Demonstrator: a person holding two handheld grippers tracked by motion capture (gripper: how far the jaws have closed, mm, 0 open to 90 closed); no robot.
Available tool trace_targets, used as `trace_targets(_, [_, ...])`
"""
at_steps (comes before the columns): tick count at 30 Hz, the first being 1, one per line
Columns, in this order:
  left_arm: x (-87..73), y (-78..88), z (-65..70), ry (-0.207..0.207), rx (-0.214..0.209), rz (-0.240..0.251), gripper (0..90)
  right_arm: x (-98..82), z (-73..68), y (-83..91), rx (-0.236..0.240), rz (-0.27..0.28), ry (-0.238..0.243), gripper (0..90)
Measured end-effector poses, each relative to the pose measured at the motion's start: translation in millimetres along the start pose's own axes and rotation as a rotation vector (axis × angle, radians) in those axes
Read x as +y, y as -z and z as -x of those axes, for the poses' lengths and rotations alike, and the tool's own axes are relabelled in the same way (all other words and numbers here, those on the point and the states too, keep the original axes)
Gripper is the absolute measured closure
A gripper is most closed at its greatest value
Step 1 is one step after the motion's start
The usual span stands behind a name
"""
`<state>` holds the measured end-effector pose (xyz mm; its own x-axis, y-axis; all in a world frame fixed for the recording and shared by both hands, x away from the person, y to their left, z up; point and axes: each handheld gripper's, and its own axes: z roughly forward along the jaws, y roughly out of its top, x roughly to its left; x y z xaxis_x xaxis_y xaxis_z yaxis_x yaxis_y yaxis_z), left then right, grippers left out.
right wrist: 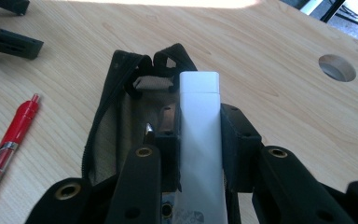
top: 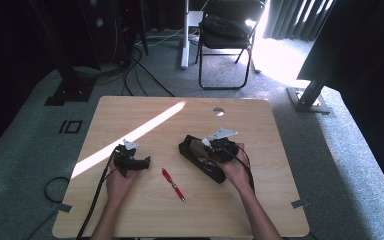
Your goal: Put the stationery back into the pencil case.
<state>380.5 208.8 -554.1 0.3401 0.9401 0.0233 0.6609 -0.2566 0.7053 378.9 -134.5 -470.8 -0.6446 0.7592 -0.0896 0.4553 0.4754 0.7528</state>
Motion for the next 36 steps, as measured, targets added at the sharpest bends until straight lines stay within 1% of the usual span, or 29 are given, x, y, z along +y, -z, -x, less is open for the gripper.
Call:
trace_targets(5, [0.0, 0.0, 0.0, 0.0, 0.0, 0.0, 8.9, -2.6, -0.4, -4.0, 0.002, -0.016, 0.007, 71.0])
trace_targets(7, [0.0, 0.0, 0.0, 0.0, 0.0, 0.0, 8.9, -3.1, -1.3, -4.7, -0.005, -0.023, 0.012, 71.0])
trace_targets(15, [0.0, 0.0, 0.0, 0.0, 0.0, 0.0, 8.9, -4.0, -2.2, -7.3, -0.003, -0.035, 0.021, 70.9])
trace_targets(21, [0.0, 0.0, 0.0, 0.0, 0.0, 0.0, 8.9, -6.7, -5.3, -11.5, -0.013, -0.057, 0.049, 70.9])
trace_targets(29, [0.0, 0.0, 0.0, 0.0, 0.0, 0.0, 8.9, -7.2, -6.1, -12.9, -0.011, -0.063, 0.051, 70.8])
trace_targets(36, [0.0, 0.0, 0.0, 0.0, 0.0, 0.0, 8.9, -8.2, -7.0, -17.5, -0.01, -0.075, 0.053, 69.8])
